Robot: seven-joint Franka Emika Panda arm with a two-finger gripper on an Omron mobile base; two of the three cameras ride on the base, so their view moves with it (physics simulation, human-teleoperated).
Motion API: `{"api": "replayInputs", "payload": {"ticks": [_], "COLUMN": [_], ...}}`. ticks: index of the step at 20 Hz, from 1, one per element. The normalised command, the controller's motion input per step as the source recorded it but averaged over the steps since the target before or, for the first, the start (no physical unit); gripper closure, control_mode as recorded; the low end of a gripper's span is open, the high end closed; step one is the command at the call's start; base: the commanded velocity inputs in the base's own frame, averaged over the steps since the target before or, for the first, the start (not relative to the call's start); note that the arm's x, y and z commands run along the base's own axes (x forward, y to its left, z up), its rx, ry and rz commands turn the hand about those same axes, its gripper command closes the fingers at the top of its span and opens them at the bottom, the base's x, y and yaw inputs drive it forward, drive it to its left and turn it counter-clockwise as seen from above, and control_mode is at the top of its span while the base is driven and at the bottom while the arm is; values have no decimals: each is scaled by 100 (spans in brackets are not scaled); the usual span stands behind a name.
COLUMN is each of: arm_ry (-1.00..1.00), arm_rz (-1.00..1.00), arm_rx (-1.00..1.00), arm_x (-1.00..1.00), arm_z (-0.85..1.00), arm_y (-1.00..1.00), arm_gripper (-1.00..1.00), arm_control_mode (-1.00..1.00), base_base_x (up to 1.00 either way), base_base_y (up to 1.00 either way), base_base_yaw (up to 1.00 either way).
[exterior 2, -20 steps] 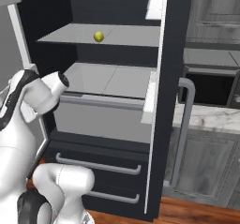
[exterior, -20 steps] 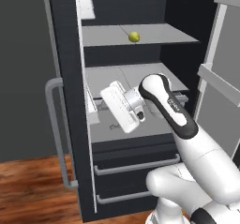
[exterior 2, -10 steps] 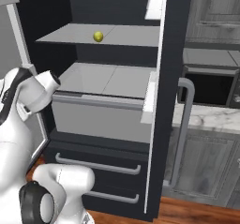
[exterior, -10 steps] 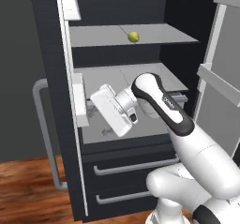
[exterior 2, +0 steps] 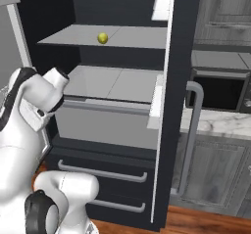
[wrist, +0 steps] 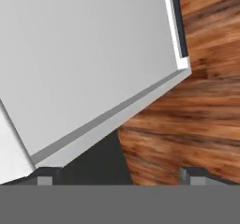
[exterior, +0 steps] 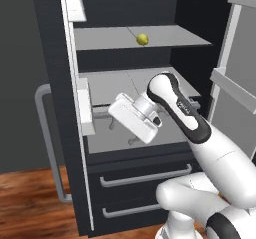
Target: Retrieve a lemon from the fridge and place it on the cutting board with the fish.
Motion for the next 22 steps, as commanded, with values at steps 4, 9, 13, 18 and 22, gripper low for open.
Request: {"api": "replayInputs", "payload": {"ticks": [4, 9, 13, 18, 22], "arm_ry": [-3, -2, 3, -13, -14], "arm_rz": [16, 16, 9, 1, 1], "arm_rx": [-75, -95, -61, 15, 21], "arm_x": [6, 0, -7, -44, -20], "arm_z": [-26, -14, -12, -3, 18], "arm_y": [-90, -77, -82, -46, -26], "arm_gripper": [-100, -100, -100, -100, -100], "arm_control_mode": [-100, -100, -100, -100, -100], "base_base_x": [0, 0, 0, 0, 0], "base_base_y": [0, 0, 0, 0, 0], "base_base_yaw": [0, 0, 0, 0, 0]}}
